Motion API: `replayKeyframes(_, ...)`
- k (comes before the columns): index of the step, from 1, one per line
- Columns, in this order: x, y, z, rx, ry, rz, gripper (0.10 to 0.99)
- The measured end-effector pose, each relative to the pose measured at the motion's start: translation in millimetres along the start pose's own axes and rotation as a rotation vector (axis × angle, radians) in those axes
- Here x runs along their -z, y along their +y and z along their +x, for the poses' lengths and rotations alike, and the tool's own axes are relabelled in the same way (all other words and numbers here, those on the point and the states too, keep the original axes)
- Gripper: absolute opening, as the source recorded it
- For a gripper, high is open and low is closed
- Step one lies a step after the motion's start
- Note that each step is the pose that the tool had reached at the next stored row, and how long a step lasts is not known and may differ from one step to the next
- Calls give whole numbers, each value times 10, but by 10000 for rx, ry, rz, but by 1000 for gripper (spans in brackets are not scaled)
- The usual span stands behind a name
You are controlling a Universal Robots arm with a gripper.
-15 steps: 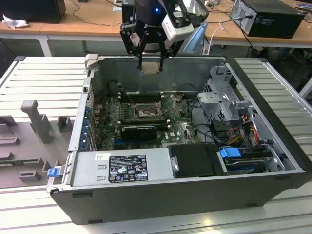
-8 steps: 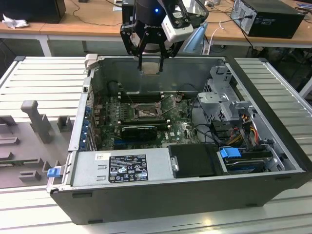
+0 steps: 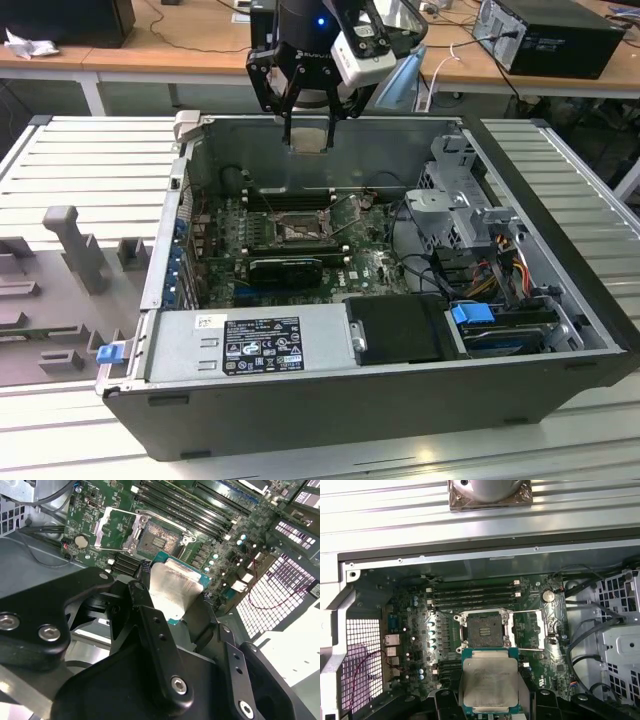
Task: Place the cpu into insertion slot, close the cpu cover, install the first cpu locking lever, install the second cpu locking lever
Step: 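Place the cpu into insertion slot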
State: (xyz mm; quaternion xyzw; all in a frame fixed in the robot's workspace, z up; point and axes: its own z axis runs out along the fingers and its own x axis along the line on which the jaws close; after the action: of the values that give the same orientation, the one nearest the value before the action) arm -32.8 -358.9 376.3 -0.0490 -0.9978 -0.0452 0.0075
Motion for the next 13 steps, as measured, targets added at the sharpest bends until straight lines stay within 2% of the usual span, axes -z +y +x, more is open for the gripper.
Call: replayKeyframes(13, 0, 0, 0, -319, -28, -5, 529)
